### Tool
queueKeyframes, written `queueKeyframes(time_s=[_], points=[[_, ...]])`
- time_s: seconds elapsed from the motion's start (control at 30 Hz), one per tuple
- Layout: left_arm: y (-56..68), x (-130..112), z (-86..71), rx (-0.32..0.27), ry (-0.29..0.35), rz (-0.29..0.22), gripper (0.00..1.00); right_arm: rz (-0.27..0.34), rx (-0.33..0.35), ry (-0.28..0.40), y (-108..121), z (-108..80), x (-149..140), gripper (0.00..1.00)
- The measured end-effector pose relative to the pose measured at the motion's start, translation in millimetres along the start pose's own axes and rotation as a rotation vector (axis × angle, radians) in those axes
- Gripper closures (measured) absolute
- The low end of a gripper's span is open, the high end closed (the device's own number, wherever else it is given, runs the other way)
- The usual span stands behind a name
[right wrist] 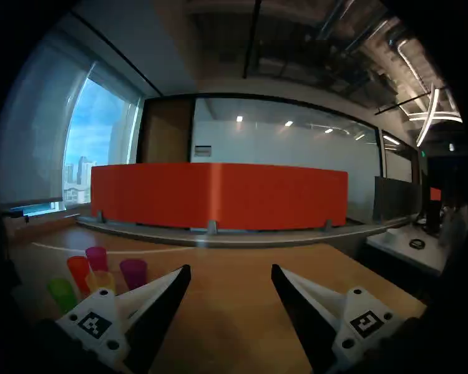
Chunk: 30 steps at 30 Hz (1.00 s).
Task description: Pour water
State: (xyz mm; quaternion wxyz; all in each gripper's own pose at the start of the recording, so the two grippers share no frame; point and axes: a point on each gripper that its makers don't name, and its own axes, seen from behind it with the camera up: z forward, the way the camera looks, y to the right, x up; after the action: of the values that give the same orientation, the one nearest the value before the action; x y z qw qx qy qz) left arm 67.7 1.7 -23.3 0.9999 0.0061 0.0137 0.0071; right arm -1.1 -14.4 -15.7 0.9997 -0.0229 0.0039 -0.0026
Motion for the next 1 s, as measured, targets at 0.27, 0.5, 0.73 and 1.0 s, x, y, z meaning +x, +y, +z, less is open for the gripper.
queueKeyframes(time_s=[0.27, 0.5, 0.73, 1.0], points=[[4.2, -12, 3.5, 0.005, 0.012, 0.005, 0.02, 0.047, 0.012, 0.013, -5, -0.5, 5, 0.00], [2.5, -27, 7.9, -0.001, 0.013, 0.014, 0.02, 0.080, 0.017, 0.030, -5, -2.2, 15, 0.00], [0.4, -37, 11.8, -0.005, 0.020, -0.011, 0.02, 0.073, 0.016, 0.022, -7, -0.8, 15, 0.00], [-0.4, -49, 16.4, -0.013, 0.011, -0.035, 0.02, 0.062, 0.025, 0.013, -14, 3.2, 14, 0.00]])
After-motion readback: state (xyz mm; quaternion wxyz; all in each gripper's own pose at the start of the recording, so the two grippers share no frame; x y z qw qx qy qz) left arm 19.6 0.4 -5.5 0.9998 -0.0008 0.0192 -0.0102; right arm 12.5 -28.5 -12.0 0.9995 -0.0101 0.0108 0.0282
